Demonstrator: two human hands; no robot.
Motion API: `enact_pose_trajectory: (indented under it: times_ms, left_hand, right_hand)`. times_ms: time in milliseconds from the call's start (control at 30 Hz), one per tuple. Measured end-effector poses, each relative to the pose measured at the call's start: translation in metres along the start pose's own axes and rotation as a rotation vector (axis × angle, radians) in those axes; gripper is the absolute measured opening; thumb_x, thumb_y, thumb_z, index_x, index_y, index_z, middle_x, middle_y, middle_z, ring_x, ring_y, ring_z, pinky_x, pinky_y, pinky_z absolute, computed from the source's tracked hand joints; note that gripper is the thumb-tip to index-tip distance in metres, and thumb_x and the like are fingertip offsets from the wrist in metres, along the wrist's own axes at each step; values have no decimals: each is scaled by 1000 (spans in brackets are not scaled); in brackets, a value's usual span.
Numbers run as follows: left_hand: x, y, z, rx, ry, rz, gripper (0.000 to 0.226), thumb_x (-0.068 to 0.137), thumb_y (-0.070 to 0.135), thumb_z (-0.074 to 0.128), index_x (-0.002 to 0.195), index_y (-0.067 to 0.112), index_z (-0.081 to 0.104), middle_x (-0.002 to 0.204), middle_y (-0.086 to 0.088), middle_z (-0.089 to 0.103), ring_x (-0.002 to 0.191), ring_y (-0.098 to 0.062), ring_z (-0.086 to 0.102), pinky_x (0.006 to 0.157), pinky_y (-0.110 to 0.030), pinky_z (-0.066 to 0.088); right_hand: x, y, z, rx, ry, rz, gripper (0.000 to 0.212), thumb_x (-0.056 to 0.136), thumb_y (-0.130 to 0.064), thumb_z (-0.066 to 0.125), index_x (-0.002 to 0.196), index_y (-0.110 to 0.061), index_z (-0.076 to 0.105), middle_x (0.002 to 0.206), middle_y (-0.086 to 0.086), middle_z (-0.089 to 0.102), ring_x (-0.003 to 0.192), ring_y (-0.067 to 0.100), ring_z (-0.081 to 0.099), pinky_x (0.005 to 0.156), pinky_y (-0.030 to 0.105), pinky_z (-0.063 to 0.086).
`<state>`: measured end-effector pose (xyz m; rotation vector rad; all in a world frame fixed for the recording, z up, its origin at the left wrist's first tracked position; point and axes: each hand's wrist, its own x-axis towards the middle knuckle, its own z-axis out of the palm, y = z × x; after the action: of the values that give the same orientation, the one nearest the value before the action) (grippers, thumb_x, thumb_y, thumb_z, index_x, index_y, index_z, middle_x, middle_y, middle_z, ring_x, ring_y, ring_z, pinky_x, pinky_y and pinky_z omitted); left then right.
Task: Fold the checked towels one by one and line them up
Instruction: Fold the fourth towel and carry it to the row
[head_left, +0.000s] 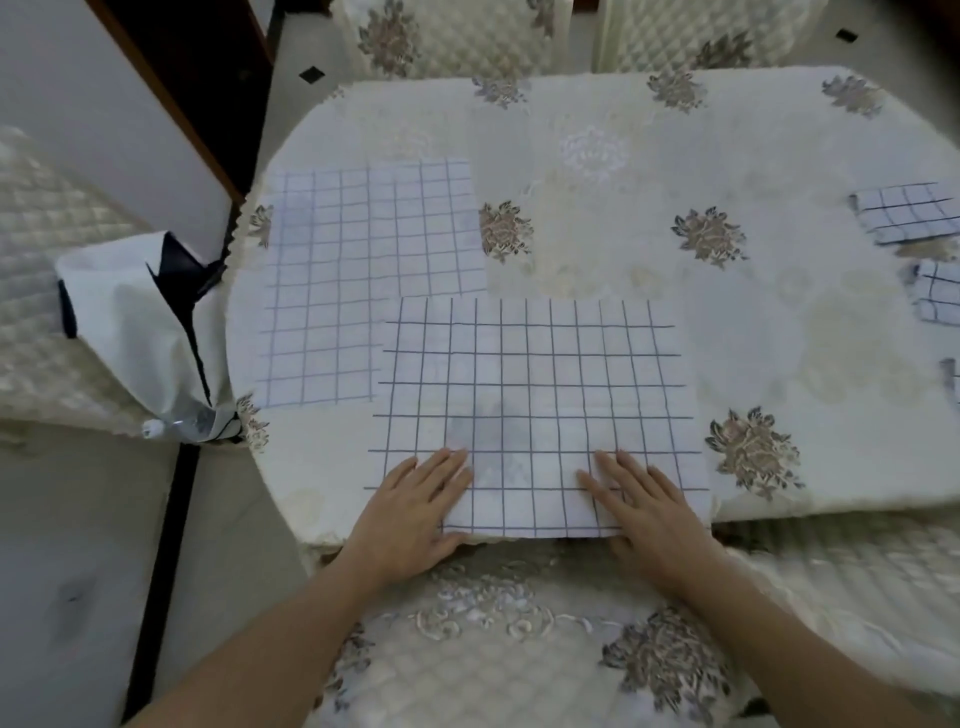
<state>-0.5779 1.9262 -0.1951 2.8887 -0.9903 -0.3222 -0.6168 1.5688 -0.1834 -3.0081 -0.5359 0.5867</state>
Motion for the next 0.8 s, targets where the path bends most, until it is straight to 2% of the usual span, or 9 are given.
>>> enact_pose_trajectory:
  times_ms: [100, 200, 300, 433, 533, 633, 800]
  left_hand:
    - [-6, 3, -1, 17, 33, 13, 74, 93, 63, 44, 154, 22, 35, 162, -3, 29, 149, -23, 27, 116, -48, 33]
    - [-10, 4, 1, 38, 44, 16, 71, 93, 60, 48, 153, 25, 36, 161, -2, 31, 148, -23, 30, 115, -49, 34]
    - [-10, 7, 2, 53, 36, 3, 70, 91, 59, 49, 152, 27, 37, 160, -3, 33, 147, -24, 32, 114, -50, 37]
    - [-10, 12, 0, 24, 16, -40, 65, 93, 55, 42, 152, 29, 36, 159, -1, 35, 146, -23, 34, 114, -49, 36]
    - [-11, 13, -4, -30, 29, -72, 59, 93, 40, 46, 151, 29, 38, 157, 3, 39, 144, -19, 37, 116, -45, 35]
    - [-15, 8, -7, -114, 27, -63, 54, 97, 34, 34, 150, 30, 40, 156, 6, 40, 144, -15, 36, 115, -39, 27]
    - [-24, -12, -5, -248, 26, -49, 47, 103, 37, 31, 146, 30, 48, 155, 10, 41, 144, -12, 35, 113, -38, 37]
  right_hand:
    - [-6, -1, -3, 47, 29, -2, 73, 88, -37, 42, 157, -38, 17, 164, 0, 23, 151, 26, 22, 119, 49, 28]
    - [-7, -2, -8, 95, 16, 3, 57, 95, -39, 34, 152, -39, 33, 159, -3, 34, 147, 26, 32, 115, 50, 34]
    - [-6, 2, -11, 115, 24, -15, 50, 101, -43, 24, 148, -42, 38, 161, -9, 30, 150, 21, 25, 118, 47, 31]
    - [-2, 15, -12, 182, -35, -50, 55, 100, -52, 11, 150, -46, 32, 161, -14, 25, 152, 17, 17, 119, 46, 30]
    - [-3, 23, -15, 171, 10, -118, 48, 103, -49, 21, 150, -45, 33, 157, -11, 36, 147, 19, 31, 114, 43, 39]
    - [-5, 38, -16, 153, 50, -184, 44, 103, -44, 30, 144, -39, 47, 151, -8, 47, 139, 22, 45, 105, 43, 49]
    - [-9, 64, -14, 115, 64, -270, 43, 103, -39, 33, 141, -36, 52, 151, -13, 44, 142, 18, 41, 107, 41, 48]
